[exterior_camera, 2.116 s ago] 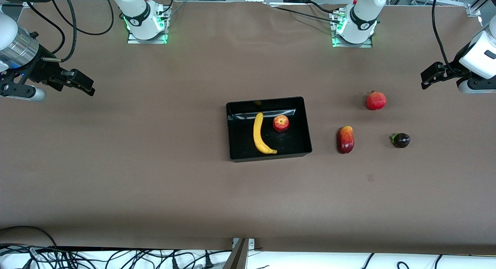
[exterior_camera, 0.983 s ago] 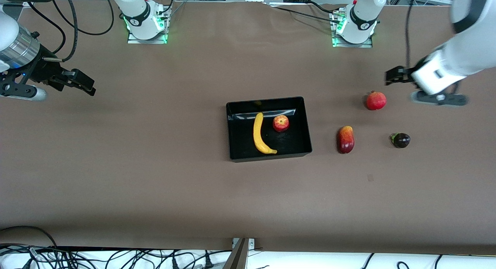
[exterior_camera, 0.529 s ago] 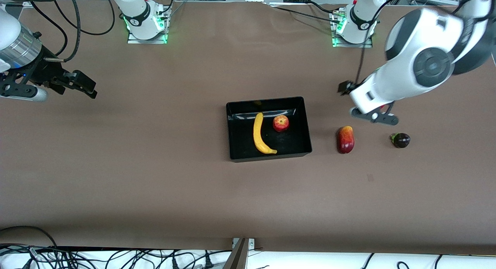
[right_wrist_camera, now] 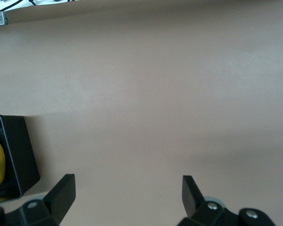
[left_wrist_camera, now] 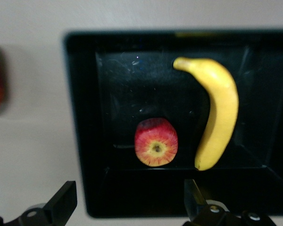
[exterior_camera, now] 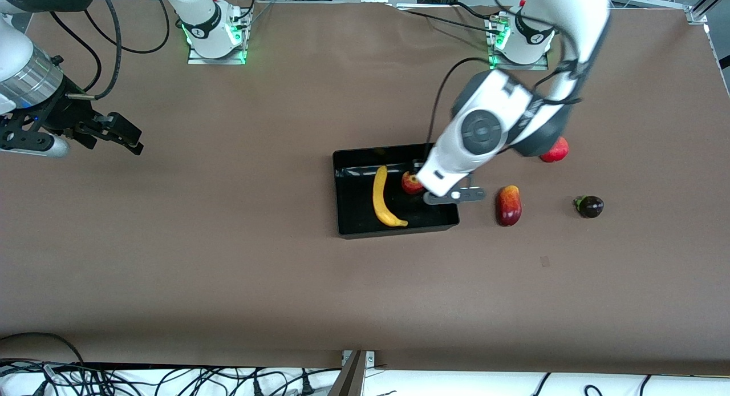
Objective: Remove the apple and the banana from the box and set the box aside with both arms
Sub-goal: 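Reach the left gripper into the black box to the small red apple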
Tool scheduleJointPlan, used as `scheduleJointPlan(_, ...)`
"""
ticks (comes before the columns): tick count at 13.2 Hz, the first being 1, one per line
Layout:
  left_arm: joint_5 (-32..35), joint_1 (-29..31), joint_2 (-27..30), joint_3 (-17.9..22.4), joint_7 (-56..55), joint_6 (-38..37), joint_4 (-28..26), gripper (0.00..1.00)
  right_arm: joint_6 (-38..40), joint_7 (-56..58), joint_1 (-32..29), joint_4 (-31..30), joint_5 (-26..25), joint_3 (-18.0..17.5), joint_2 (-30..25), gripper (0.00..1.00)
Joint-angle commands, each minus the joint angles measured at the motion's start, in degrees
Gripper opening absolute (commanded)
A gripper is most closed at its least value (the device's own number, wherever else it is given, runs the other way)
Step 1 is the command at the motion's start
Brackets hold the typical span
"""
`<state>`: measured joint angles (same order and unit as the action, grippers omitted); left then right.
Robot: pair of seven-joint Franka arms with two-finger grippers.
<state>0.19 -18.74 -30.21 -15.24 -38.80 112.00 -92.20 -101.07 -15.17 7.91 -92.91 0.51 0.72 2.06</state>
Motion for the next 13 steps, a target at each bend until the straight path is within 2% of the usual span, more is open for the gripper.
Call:
scheduleJointPlan(1,2.71,-2.34,-3.52,0.3,-3.02,6.97,-1.67,1.0,-0.36,-0.65,0.18,0.63,-0.86,-0.11,0.13,1.0)
scheduleJointPlan(3,3.58,-5.25,-7.13,0.82,-6.02,12.44,-2.11,1.0,-0.45,-0.74,0.18,0.63,-0.86,-0.11,0.05,1.0)
scheduleJointPlan(5,10.67,-4.82,-7.93,0.82,-6.72,12.98,-3.68,1.0,-0.45,-0.65,0.18,0.63,-0.95,-0.11,0.05,1.0)
scheduleJointPlan(9,11.67,-4.55,-8.55,0.91,-6.9,13.68,-4.04,1.0,-0.45,-0.65,0.18,0.63,-0.95,-0.11,0.05,1.0)
scheduleJointPlan(10,11.67,-4.55,-8.99,0.82,-6.9,13.69,-4.04,0.9,-0.45,-0.65,0.18,0.63,-0.95,-0.11,0.05,1.0)
scheduleJointPlan(11,11.67,-4.64,-8.9,0.74,-7.77,13.69,-3.96,0.36,-0.36,-0.65,0.18,0.63,-0.95,-0.11,0.05,1.0)
scheduleJointPlan(12,11.67,-4.64,-8.64,0.74,-8.83,13.43,-3.87,0.04,-0.45,-0.65,0.18,0.63,-0.95,-0.02,0.05,1.0)
scheduleJointPlan(13,11.58,-4.73,-8.47,0.74,-8.92,13.16,-3.61,0.0,-0.36,-0.65,0.18,0.63,-0.95,-0.02,0.05,1.0)
